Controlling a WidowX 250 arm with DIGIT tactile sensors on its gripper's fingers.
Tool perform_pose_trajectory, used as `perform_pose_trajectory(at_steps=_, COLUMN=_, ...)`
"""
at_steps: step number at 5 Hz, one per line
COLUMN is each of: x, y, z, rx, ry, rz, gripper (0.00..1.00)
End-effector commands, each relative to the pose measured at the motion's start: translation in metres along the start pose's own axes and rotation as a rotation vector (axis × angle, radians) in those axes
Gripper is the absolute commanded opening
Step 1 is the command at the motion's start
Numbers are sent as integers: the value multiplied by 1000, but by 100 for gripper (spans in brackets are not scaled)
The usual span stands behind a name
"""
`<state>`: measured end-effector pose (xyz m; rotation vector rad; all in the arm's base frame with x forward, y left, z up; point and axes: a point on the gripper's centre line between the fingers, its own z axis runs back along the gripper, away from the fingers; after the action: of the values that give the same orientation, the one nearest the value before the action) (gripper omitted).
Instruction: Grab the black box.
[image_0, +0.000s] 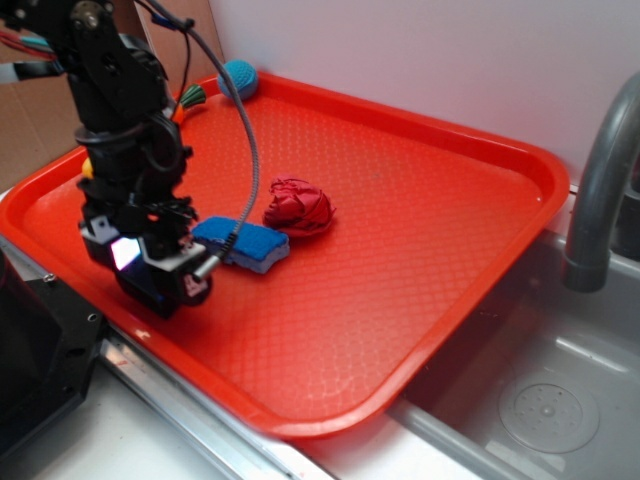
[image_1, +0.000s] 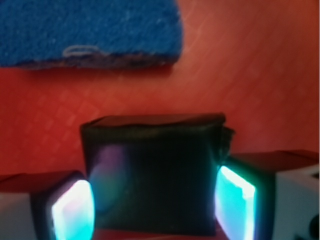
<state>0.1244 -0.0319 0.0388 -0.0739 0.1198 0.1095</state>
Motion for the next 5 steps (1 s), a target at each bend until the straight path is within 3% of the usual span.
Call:
perform_pose_trajectory(at_steps=1, x=9, y=35, z=109, rx=-49, ry=-232, rz=-36, gripper=0)
perform_pose_trajectory(at_steps=2, x=13, y=39, z=128, rx=-64, ry=-233, rz=-84, gripper=0)
perform_pose_trajectory(at_steps=3, x=16, y=26, z=101, rx=-82, ry=-196, rz=-321, gripper=100)
perform_pose_trajectory(at_steps=4, x=14, y=12, z=73, rx=-90, ry=-166, rz=-570, gripper=100)
perform_pose_trajectory(at_steps=5, x=5, y=-3, z=50, rx=-61, ry=-92, rz=-813, gripper=100)
